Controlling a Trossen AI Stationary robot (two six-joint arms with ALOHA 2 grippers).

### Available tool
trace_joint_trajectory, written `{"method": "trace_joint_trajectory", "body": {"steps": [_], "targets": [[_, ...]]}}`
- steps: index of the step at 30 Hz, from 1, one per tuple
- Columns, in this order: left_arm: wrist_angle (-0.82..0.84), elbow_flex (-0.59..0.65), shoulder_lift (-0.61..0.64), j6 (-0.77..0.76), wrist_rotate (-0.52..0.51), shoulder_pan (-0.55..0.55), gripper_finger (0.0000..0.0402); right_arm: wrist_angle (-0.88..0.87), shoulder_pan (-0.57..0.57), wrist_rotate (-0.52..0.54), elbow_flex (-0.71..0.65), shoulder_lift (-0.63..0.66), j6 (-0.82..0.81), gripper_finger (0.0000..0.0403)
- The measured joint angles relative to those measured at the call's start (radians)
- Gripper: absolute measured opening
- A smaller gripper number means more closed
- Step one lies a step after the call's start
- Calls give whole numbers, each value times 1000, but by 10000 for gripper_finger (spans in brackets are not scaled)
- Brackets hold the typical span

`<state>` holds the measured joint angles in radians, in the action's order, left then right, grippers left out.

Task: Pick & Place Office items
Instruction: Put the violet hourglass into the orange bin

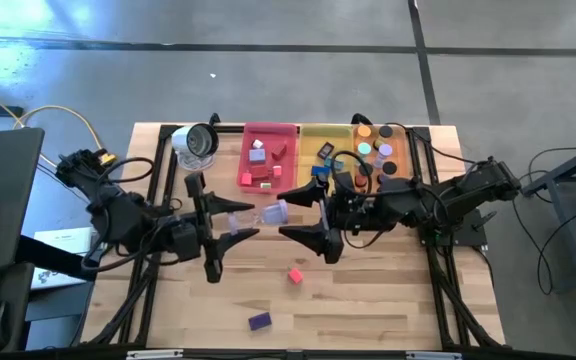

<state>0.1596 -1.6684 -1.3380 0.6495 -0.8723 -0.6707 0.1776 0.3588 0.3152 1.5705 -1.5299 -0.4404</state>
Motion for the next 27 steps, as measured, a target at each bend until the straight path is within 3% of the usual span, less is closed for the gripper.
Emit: {"method": "trace_joint_trajectory", "body": {"steps": [12,17,27], "targets": [[44,0,0,-90,111,86,176,8,-13,-8,0,0,23,382],[51,0,0,-108,144,119,176,7,-32,-67,0,0,-8,376],[58,0,0,-108,163,140,176,-6,-85,-187,0,0,-63,290]]}}
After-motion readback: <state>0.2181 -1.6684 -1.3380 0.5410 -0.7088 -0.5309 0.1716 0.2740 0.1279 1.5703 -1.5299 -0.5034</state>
